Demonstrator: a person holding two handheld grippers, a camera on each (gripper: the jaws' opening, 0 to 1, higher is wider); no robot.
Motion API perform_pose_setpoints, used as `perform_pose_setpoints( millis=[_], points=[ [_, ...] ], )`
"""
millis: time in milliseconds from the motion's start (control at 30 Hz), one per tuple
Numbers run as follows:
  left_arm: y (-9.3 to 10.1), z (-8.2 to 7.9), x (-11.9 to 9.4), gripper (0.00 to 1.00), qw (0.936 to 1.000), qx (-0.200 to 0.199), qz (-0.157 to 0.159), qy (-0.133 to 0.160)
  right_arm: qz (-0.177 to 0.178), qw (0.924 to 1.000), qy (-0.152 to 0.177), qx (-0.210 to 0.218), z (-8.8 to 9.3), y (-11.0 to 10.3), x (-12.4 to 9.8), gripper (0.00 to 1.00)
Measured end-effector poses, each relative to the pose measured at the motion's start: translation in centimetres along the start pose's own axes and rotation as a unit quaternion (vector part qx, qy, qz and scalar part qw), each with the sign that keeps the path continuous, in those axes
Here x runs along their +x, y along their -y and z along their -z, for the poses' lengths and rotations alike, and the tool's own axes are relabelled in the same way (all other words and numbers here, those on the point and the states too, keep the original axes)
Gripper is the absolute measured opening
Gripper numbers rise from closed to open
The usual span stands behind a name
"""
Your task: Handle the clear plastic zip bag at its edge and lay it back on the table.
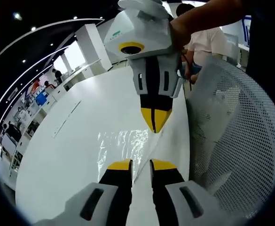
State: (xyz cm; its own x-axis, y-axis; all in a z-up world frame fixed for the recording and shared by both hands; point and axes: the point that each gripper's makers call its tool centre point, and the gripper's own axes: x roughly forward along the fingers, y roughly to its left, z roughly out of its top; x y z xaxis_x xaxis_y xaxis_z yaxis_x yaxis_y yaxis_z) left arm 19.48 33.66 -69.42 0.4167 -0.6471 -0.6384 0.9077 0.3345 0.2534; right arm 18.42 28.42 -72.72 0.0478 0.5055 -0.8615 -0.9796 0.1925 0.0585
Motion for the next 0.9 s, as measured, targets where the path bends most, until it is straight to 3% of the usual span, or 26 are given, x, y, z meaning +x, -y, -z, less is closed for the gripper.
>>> perform_pose_setpoints(
  millis=[333, 533, 900],
  points=[
    [-0.4, -0.1, -0.5, 0.15, 0.9999, 0.013, -0.008, 0.008, 0.017, 0.9996, -0.021, -0.009, -0.4, 1.0, -0.1, 0.0],
    [-0.2, -1.1, -0.5, 0.14, 0.9995, 0.028, -0.001, 0.016, 0.022, 0.9993, -0.028, -0.008, -0.8, 1.7, -0.1, 0.0],
    [1.0, -2.0, 0.5, 0.12, 0.9977, 0.064, 0.017, 0.009, 0.029, 0.9993, -0.017, -0.014, -1.7, 1.1, -1.1, 0.0]
  ],
)
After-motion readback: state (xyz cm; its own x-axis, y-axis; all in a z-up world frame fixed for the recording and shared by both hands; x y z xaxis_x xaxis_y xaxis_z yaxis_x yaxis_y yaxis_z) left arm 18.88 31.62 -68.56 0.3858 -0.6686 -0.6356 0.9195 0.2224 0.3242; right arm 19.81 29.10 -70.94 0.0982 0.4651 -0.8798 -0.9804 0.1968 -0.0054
